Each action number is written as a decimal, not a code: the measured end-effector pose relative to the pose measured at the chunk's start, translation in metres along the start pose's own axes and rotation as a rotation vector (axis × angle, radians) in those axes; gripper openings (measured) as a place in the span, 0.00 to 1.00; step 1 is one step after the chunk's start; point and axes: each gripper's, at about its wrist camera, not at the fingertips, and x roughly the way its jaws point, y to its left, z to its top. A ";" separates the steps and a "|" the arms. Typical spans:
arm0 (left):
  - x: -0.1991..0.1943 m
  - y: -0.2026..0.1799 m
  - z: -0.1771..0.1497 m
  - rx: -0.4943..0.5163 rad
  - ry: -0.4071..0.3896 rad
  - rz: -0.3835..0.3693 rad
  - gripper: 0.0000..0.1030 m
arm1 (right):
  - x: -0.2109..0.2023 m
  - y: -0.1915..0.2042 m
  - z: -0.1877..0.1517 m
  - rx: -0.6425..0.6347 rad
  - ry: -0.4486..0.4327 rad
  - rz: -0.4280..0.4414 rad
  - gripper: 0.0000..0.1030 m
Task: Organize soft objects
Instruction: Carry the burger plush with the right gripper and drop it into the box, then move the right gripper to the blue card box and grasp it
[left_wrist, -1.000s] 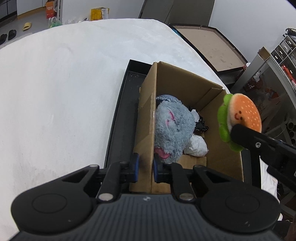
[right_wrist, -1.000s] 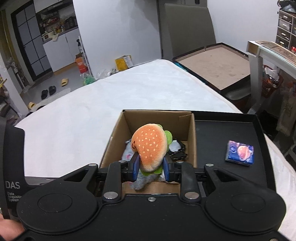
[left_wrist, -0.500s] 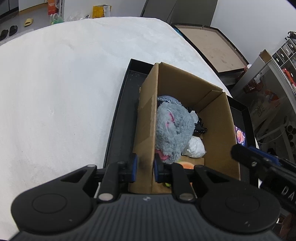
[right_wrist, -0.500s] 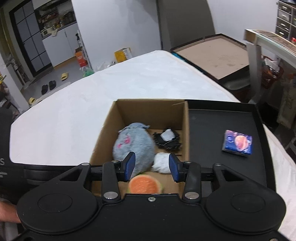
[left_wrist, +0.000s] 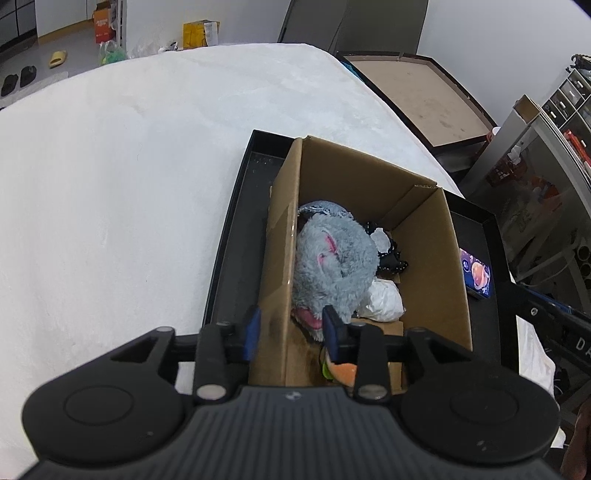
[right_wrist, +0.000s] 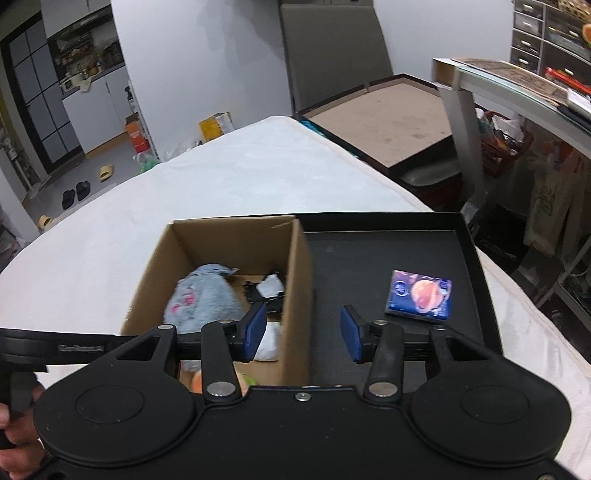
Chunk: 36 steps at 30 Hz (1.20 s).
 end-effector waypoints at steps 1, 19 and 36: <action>0.000 -0.001 0.000 0.002 -0.002 0.004 0.37 | 0.002 -0.004 0.000 0.005 0.001 -0.004 0.45; 0.017 -0.030 0.003 0.038 -0.007 0.093 0.64 | 0.051 -0.074 -0.011 0.103 -0.022 -0.071 0.83; 0.041 -0.065 -0.002 0.106 -0.030 0.250 0.78 | 0.099 -0.098 -0.024 0.131 -0.022 -0.099 0.98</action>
